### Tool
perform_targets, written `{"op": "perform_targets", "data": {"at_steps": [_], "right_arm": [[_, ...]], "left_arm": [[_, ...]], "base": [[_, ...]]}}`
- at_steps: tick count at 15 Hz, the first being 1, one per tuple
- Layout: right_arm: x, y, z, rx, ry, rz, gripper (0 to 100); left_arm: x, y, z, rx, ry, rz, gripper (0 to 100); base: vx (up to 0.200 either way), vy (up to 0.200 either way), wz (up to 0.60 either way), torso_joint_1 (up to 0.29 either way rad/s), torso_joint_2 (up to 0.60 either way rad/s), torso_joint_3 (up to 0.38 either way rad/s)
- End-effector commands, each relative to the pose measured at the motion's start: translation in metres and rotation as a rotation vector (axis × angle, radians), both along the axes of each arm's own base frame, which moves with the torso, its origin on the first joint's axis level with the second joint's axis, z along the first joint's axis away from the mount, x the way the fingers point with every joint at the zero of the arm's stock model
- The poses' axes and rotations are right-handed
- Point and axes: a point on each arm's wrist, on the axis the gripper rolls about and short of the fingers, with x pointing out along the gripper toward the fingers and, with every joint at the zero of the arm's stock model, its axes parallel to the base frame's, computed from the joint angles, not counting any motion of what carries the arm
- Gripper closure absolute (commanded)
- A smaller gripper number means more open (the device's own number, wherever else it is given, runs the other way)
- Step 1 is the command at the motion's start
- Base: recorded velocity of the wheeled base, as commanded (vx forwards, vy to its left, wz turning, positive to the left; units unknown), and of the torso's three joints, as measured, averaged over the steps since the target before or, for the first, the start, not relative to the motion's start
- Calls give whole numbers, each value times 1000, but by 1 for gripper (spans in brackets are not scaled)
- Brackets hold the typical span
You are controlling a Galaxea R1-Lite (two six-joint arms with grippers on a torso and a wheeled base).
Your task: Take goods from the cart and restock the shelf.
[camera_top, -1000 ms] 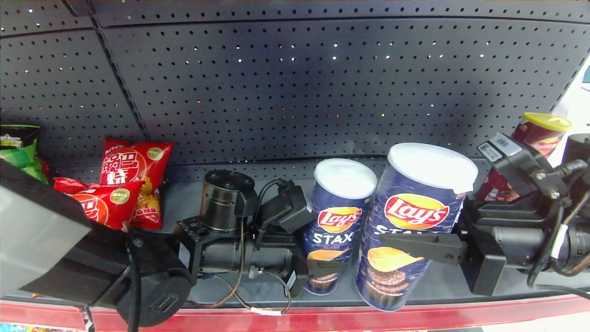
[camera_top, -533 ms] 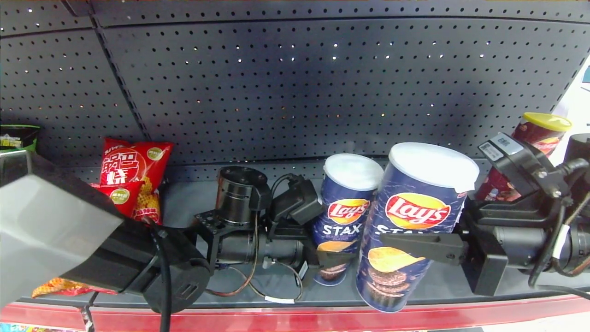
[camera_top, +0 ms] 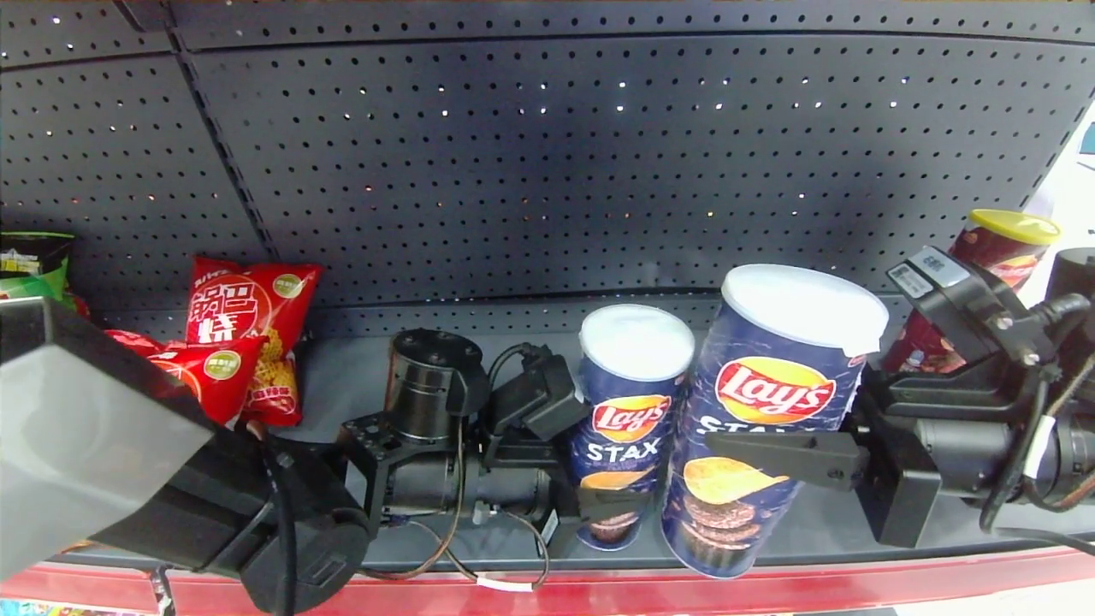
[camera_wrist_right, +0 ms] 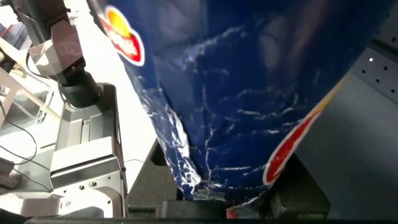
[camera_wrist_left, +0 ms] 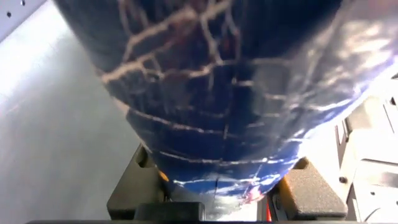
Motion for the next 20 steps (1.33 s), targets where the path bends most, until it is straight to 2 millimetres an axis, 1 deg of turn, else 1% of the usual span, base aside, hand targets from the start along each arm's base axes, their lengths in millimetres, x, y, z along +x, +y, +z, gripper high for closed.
{"op": "perform_targets", "data": {"at_steps": [1, 3, 6, 9, 12, 14, 16, 17, 18, 19, 20], "right_arm": [[0, 0, -1, -1, 2, 0, 100], [-1, 0, 0, 0, -1, 0, 100], [-3, -1, -1, -1, 0, 2, 100], [-3, -1, 0, 1, -2, 2, 100], [-4, -2, 0, 0, -1, 2, 100], [-4, -1, -1, -1, 0, 4, 100], [-4, -1, 0, 0, -1, 4, 100], [-5, -2, -2, -3, 4, 2, 100], [-6, -3, -3, -4, 7, 0, 100], [-7, -4, -4, -5, 8, 0, 100], [-9, -5, -7, -11, 18, -1, 100]], "left_arm": [[-3, 3, -5, 20, 26, 2, 0], [-5, 6, -7, 24, 33, 5, 0], [-6, 7, -5, 20, 27, 8, 0], [-7, 9, 1, 13, 8, 27, 0], [-10, 15, 7, 7, -1, 39, 0], [-26, 35, 10, 22, 7, 73, 0], [-39, 61, 13, 29, 15, 114, 0], [-48, 76, 19, 19, 4, 143, 0], [-55, 90, 29, -3, -26, 179, 0], [-59, 95, 36, -20, -51, 200, 0], [-74, 116, 59, -80, -120, 295, 0]], "base": [[0, 0, 0, 0, 0, 0], [0, 0, 0, 0, 0, 0], [0, 0, 0, 0, 0, 0], [0, 0, 0, 0, 0, 0], [0, 0, 0, 0, 0, 0], [0, 0, 0, 0, 0, 0], [0, 0, 0, 0, 0, 0], [0, 0, 0, 0, 0, 0], [0, 0, 0, 0, 0, 0], [0, 0, 0, 0, 0, 0], [0, 0, 0, 0, 0, 0]]}}
